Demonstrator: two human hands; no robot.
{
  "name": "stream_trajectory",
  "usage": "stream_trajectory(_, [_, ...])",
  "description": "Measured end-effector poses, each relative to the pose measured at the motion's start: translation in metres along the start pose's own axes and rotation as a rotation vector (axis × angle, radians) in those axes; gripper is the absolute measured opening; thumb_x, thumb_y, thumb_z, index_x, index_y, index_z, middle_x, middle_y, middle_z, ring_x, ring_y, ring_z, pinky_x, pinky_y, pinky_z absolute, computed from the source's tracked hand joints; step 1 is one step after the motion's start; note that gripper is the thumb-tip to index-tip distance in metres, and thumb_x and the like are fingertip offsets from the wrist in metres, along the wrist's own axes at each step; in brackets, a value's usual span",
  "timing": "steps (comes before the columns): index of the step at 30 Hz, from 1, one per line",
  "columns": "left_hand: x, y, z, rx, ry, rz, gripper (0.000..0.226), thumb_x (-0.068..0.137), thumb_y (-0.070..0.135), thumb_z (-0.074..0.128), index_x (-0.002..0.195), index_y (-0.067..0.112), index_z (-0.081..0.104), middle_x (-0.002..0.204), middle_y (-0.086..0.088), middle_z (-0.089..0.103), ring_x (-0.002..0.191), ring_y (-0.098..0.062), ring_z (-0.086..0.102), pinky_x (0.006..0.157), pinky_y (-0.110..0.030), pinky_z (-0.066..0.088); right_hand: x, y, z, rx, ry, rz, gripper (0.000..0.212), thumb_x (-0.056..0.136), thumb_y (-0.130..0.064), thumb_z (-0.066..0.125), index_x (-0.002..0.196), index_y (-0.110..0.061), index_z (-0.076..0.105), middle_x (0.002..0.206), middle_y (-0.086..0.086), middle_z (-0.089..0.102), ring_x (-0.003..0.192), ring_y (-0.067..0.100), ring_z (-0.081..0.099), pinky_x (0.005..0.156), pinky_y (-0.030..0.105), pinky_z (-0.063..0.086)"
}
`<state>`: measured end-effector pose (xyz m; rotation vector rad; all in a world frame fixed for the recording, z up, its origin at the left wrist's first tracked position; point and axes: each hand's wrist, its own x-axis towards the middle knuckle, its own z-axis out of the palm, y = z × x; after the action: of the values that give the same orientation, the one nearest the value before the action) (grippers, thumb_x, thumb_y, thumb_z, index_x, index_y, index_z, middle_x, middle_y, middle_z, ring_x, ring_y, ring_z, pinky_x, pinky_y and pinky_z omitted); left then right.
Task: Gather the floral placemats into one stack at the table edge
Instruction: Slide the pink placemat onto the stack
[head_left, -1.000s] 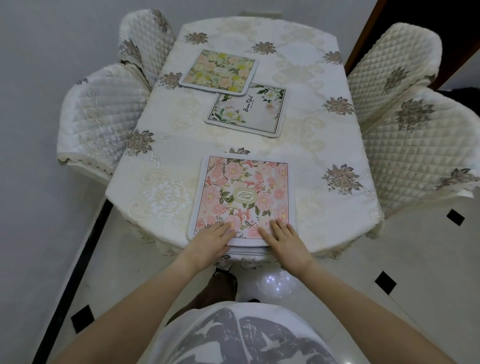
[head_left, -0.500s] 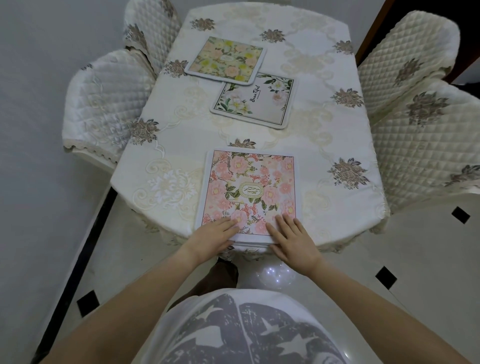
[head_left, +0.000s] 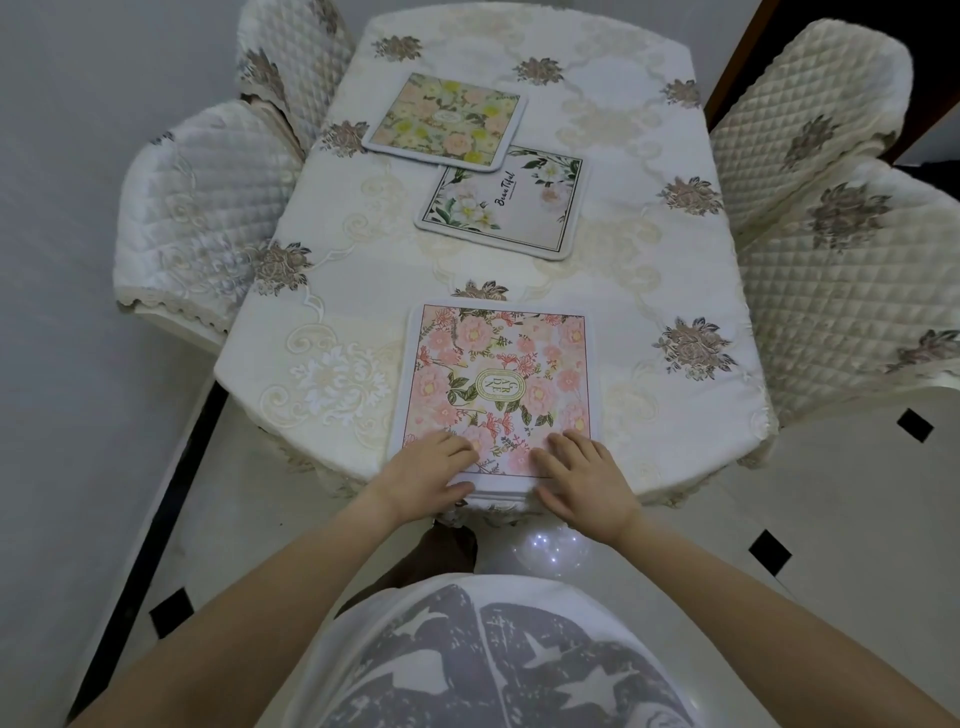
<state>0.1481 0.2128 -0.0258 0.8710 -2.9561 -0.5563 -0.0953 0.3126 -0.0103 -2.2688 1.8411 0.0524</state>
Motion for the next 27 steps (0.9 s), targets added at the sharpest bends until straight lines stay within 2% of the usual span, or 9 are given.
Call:
stream_trajectory(3, [0.019, -0.007, -0.012, -0.082, 0.048, -0.067, 0.042, 0.092, 0.034, 0.053, 0.127, 0.011, 0.052, 0.126, -0.005, 0.056, 0.116, -0.022, 0.05, 0.093, -0.034, 0.046, 0.02, 0.005, -0.014, 0.034, 0.063, 0.009, 0.039, 0.09, -0.035, 0.054, 0.121, -0.011, 0.057, 0.123, 0.012, 0.061, 0.111, 0.033, 0.057, 0.092, 0.043, 0.049])
stream_trajectory(9, [0.074, -0.039, -0.054, -0.12, 0.171, -0.121, 0.041, 0.092, 0.03, 0.054, 0.128, 0.011, 0.051, 0.124, -0.005, 0.058, 0.114, -0.021, 0.051, 0.091, -0.033, 0.047, 0.083, 0.021, -0.042, 0.103, 0.198, 0.094, 0.044, 0.091, -0.024, 0.059, 0.13, -0.003, 0.051, 0.133, 0.021, 0.055, 0.123, 0.037, 0.051, 0.103, 0.047, 0.041])
stream_trajectory(13, [0.115, -0.07, -0.08, -0.103, 0.205, -0.14, 0.039, 0.091, 0.027, 0.056, 0.127, 0.012, 0.052, 0.125, -0.007, 0.058, 0.116, -0.024, 0.05, 0.093, -0.036, 0.045, 0.135, 0.041, -0.063, 0.127, 0.236, 0.147, 0.048, 0.095, -0.028, 0.053, 0.137, -0.007, 0.043, 0.142, 0.02, 0.047, 0.132, 0.036, 0.042, 0.11, 0.048, 0.035])
stream_trajectory(18, [0.171, -0.108, -0.109, -0.113, 0.205, -0.147, 0.037, 0.09, 0.022, 0.058, 0.125, 0.009, 0.054, 0.122, -0.011, 0.059, 0.111, -0.029, 0.052, 0.088, -0.042, 0.048, 0.199, 0.067, -0.086, 0.158, 0.294, 0.187, 0.051, 0.095, -0.028, 0.053, 0.139, -0.007, 0.041, 0.141, 0.021, 0.047, 0.131, 0.037, 0.042, 0.108, 0.049, 0.038])
stream_trajectory(21, [0.204, -0.133, -0.118, -0.1, 0.169, -0.165, 0.039, 0.092, 0.024, 0.055, 0.128, 0.011, 0.05, 0.126, -0.009, 0.056, 0.115, -0.027, 0.049, 0.091, -0.041, 0.046, 0.237, 0.082, -0.092, 0.157, 0.278, 0.194, 0.05, 0.095, -0.027, 0.053, 0.139, -0.006, 0.041, 0.141, 0.021, 0.047, 0.13, 0.038, 0.043, 0.106, 0.05, 0.039])
stream_trajectory(27, [0.265, -0.179, -0.125, -0.054, 0.106, -0.264, 0.045, 0.091, 0.024, 0.057, 0.132, 0.01, 0.045, 0.132, -0.012, 0.051, 0.12, -0.03, 0.045, 0.096, -0.043, 0.042, 0.31, 0.116, -0.081, 0.14, 0.141, 0.224, 0.052, 0.098, -0.031, 0.045, 0.145, -0.014, 0.03, 0.152, 0.017, 0.032, 0.14, 0.035, 0.027, 0.113, 0.048, 0.027])
